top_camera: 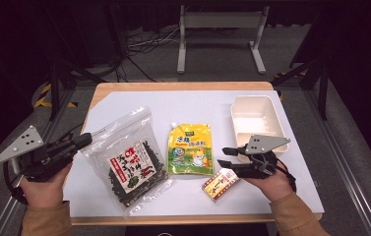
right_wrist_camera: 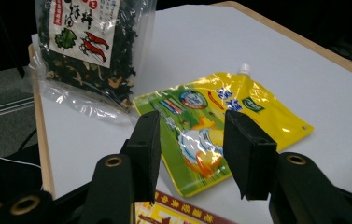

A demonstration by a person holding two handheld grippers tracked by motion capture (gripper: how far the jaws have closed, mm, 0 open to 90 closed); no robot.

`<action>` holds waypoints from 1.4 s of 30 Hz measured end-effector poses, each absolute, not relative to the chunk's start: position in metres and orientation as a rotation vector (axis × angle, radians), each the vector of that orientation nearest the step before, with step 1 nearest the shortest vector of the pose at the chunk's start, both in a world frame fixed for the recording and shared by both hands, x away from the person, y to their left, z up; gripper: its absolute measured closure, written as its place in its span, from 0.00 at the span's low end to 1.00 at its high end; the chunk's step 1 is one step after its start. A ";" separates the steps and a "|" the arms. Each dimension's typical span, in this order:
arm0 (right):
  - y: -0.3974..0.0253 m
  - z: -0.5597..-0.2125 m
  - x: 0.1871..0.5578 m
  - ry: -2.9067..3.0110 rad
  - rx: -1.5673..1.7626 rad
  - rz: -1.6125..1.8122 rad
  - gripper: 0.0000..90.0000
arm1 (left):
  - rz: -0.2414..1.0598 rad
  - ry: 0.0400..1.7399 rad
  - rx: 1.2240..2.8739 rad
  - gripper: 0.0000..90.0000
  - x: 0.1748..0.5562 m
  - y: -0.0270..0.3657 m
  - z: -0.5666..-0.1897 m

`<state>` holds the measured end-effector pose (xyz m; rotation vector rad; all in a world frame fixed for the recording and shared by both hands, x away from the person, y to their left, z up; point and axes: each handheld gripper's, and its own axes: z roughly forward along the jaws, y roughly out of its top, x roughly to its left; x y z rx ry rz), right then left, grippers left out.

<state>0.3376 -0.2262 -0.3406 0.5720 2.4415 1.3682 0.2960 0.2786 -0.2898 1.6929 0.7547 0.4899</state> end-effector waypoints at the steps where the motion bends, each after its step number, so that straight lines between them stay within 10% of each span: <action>1: -0.222 -0.338 0.338 2.447 0.558 1.372 0.62 | 0.491 0.746 1.696 1.00 0.295 0.278 -0.289; 42: -0.090 -0.309 0.399 2.594 0.351 1.598 0.46 | 0.485 0.469 1.697 1.00 0.267 0.257 -0.274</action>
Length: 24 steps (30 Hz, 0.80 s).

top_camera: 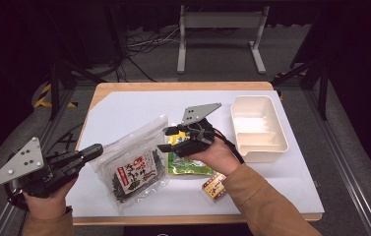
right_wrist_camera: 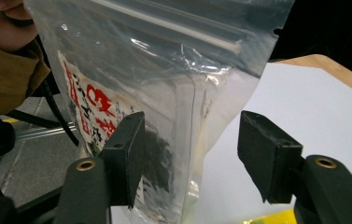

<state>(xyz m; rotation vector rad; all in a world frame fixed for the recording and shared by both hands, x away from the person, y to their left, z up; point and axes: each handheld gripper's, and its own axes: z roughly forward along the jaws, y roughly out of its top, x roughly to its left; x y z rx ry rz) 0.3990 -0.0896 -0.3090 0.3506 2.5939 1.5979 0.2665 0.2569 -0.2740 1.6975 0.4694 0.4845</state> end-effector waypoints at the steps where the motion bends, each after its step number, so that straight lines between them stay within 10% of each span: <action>1: -0.087 -0.310 0.401 2.603 0.350 1.607 0.46 | 0.489 0.470 1.696 1.00 0.266 0.257 -0.274; 24: -0.064 -0.306 0.395 2.702 0.149 1.654 0.90 | 0.514 0.509 1.626 1.00 0.263 0.272 -0.275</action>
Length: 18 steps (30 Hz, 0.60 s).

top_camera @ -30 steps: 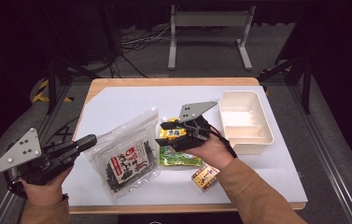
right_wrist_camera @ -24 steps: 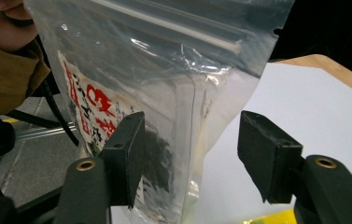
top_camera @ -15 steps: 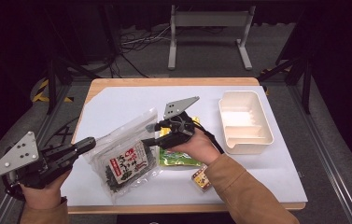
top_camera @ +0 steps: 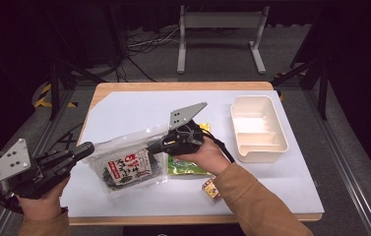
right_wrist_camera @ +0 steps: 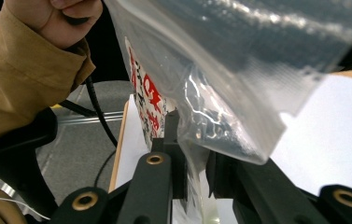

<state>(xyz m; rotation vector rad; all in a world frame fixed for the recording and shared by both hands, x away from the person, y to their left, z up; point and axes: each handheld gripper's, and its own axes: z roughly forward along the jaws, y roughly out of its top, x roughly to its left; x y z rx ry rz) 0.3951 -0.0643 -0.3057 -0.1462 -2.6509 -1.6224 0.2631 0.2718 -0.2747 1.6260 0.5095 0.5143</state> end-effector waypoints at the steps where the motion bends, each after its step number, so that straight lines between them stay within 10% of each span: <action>1: -0.064 -0.306 0.395 -2.651 -0.146 -1.622 0.90 | 0.514 0.509 1.626 1.00 0.263 0.272 -0.275; 10: -0.068 -0.295 0.385 -2.681 -0.194 -1.616 0.92 | 0.493 0.519 1.602 0.98 0.266 0.273 -0.276; 18: -0.085 -0.281 0.382 -2.702 -0.258 -1.636 0.92 | 0.479 0.485 1.605 0.67 0.268 0.269 -0.276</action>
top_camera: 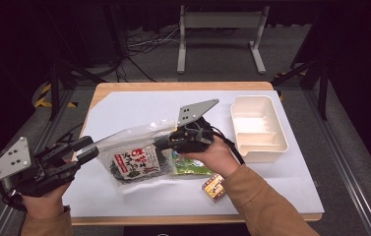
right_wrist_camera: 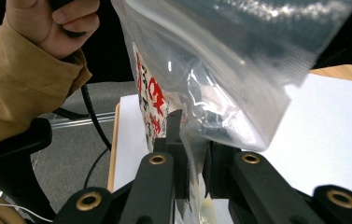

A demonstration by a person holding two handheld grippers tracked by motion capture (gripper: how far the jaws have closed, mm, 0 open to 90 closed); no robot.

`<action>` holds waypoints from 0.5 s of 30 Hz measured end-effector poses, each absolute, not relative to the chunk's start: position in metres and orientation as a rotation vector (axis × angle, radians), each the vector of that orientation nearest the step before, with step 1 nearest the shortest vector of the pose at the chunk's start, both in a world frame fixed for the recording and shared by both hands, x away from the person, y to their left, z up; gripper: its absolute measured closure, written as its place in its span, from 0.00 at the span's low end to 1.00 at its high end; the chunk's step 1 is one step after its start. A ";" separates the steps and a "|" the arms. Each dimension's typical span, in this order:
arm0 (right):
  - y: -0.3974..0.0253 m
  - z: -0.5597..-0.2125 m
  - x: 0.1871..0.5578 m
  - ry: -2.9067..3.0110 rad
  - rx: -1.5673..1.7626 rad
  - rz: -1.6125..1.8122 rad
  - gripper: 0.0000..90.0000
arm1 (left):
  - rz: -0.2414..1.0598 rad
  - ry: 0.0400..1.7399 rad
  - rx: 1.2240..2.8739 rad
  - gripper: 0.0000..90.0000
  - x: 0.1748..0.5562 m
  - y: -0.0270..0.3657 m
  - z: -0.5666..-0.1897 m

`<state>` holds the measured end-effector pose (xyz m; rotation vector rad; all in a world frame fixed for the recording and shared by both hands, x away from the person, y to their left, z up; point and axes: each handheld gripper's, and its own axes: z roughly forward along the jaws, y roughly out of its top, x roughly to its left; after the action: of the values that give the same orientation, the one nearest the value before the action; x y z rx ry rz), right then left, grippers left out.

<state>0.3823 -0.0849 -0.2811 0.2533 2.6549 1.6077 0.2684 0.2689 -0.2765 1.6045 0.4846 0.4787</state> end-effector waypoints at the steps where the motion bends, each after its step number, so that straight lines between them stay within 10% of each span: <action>1: -0.085 -0.281 0.382 2.655 0.253 1.608 0.92 | 0.487 0.489 1.608 0.67 0.269 0.268 -0.276; 15: -0.144 -0.257 0.387 2.524 0.423 1.619 0.92 | 0.476 0.545 1.632 0.44 0.292 0.259 -0.292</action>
<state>0.3869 -0.1442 -0.2569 0.4226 2.5242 1.6193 0.2921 0.2592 -0.2924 1.6319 0.5451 0.4762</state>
